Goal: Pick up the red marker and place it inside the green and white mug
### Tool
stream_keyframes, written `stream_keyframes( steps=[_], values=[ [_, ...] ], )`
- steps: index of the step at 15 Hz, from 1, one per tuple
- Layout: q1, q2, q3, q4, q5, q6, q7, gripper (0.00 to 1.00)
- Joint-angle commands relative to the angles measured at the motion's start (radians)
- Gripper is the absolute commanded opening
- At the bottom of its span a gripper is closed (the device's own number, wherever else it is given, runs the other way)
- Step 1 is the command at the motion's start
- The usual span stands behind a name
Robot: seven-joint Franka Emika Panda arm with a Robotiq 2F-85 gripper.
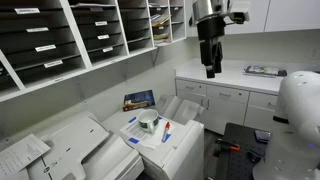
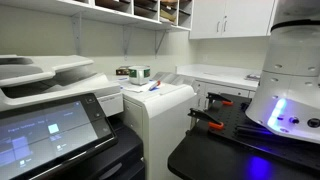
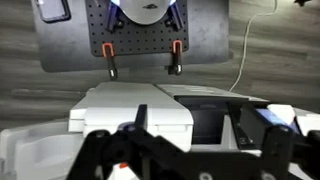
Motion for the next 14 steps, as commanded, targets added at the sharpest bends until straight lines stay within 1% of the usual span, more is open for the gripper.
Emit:
stream_keyframes(
  steps=[1, 4, 5, 6, 7, 9, 11, 14],
  values=[
    [-0.028, 0.005, 0.018, 0.002, 0.011, -0.003, -0.017, 1.00],
    [-0.028, 0.005, 0.018, 0.002, 0.011, -0.003, -0.017, 1.00],
    [-0.048, 0.009, 0.039, -0.011, 0.016, 0.042, 0.038, 1.00],
    [-0.070, 0.016, 0.060, -0.034, 0.030, 0.118, 0.101, 1.00],
    [-0.076, 0.030, 0.069, -0.050, 0.038, 0.175, 0.131, 1.00],
    [-0.095, 0.083, 0.094, -0.110, 0.055, 0.355, 0.202, 1.00],
    [-0.114, 0.161, 0.116, -0.168, 0.071, 0.539, 0.273, 1.00],
    [-0.143, 0.302, 0.126, -0.210, 0.081, 0.764, 0.375, 1.00]
  ],
)
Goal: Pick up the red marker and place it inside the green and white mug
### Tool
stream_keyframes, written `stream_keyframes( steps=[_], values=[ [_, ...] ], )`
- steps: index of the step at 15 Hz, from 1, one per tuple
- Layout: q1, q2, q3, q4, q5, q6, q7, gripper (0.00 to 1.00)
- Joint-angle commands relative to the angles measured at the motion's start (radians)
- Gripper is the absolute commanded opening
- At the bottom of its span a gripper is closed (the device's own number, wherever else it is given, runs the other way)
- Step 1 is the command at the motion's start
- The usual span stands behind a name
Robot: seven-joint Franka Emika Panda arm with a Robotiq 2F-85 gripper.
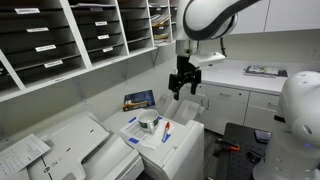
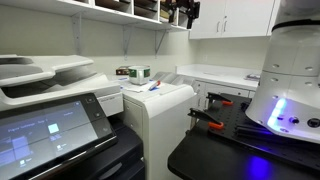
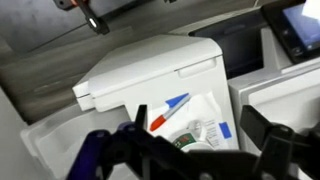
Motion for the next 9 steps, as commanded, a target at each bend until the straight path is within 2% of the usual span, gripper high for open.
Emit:
stream_keyframes(
  steps=[1, 5, 9],
  values=[
    [-0.054, 0.145, 0.030, -0.008, 0.034, 0.195, 0.127, 1.00],
    [-0.097, 0.307, 0.042, -0.007, 0.028, 0.391, 0.290, 1.00],
    [-0.135, 0.469, 0.081, 0.010, 0.000, 0.557, 0.512, 1.00]
  ],
)
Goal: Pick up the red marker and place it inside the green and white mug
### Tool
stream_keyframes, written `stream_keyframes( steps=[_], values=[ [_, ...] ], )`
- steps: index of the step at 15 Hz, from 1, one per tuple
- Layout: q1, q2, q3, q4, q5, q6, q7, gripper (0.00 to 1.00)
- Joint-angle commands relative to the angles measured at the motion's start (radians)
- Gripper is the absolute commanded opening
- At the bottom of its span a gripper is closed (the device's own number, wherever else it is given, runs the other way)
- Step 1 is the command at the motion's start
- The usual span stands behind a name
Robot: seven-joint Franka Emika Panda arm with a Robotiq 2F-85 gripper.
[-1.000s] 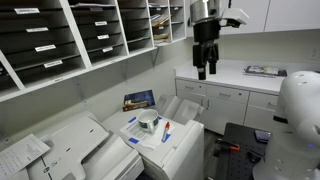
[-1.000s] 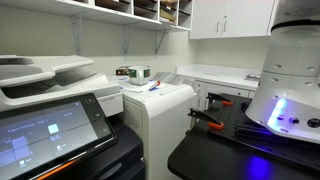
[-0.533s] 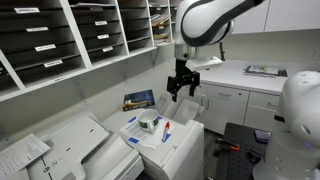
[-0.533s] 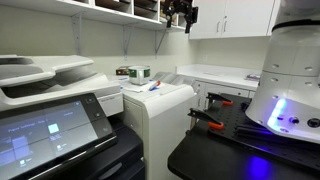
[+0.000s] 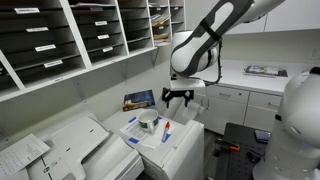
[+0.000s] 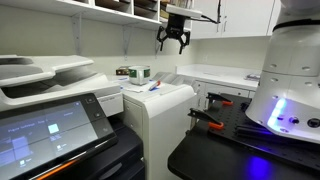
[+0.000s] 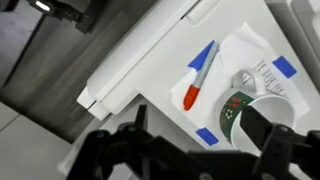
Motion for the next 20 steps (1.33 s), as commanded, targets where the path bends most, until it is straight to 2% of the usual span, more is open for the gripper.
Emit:
stream_keyframes(
  steps=[1, 4, 6, 8, 10, 13, 18, 19, 20],
  values=[
    [-0.048, 0.142, 0.057, 0.039, -0.022, 0.119, 0.216, 1.00],
    [-0.056, 0.260, 0.069, 0.071, -0.111, 0.201, 0.455, 1.00],
    [-0.038, 0.328, 0.042, 0.103, -0.210, 0.217, 0.639, 1.00],
    [0.001, 0.383, -0.001, 0.144, -0.308, 0.190, 0.830, 1.00],
    [0.053, 0.433, -0.040, 0.186, -0.341, 0.145, 0.954, 1.00],
    [0.108, 0.494, -0.044, 0.211, -0.256, 0.135, 0.836, 1.00],
    [0.177, 0.555, -0.058, 0.233, -0.214, 0.147, 0.751, 1.00],
    [0.184, 0.560, -0.065, 0.235, -0.214, 0.147, 0.736, 0.83],
    [0.190, 0.563, -0.076, 0.237, -0.217, 0.152, 0.723, 0.72]
  ],
)
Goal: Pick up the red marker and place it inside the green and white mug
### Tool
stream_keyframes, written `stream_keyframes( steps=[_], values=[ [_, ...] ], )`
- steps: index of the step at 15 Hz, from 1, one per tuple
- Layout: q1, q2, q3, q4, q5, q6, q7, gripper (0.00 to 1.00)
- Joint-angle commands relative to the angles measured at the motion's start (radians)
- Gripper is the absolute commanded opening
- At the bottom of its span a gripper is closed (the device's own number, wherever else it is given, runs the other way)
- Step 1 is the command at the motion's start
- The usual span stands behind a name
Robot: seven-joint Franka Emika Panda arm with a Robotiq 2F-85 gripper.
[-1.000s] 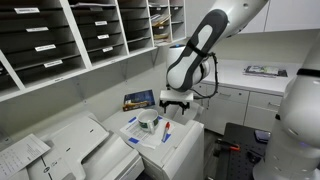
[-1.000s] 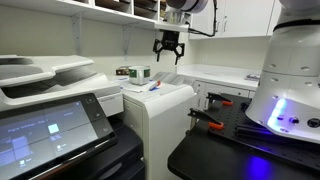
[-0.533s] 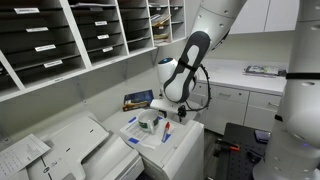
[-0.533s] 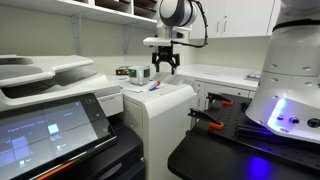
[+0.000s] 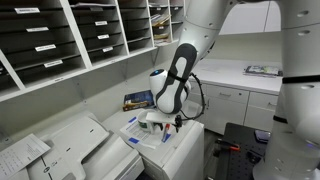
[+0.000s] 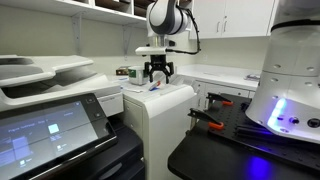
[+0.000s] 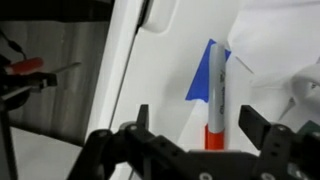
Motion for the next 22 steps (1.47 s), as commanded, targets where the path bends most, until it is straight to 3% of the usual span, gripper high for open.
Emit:
stream_keyframes(
  steps=[1, 8, 10, 12, 15, 19, 20, 22],
  values=[
    [0.035, 0.021, -0.047, 0.032, 0.017, -0.020, -0.073, 0.66],
    [0.055, 0.036, -0.108, 0.046, 0.000, -0.005, -0.132, 0.12],
    [0.062, 0.041, -0.116, 0.044, -0.001, 0.001, -0.141, 0.07],
    [0.066, 0.037, -0.118, 0.043, 0.003, 0.002, -0.147, 0.12],
    [0.062, 0.012, -0.109, 0.031, 0.022, 0.007, -0.171, 0.01],
    [0.060, -0.038, -0.109, 0.004, 0.017, 0.001, -0.221, 0.00],
    [0.062, -0.039, -0.114, 0.005, 0.010, -0.005, -0.223, 0.26],
    [0.061, -0.043, -0.119, 0.000, 0.005, -0.014, -0.223, 0.34]
  ],
)
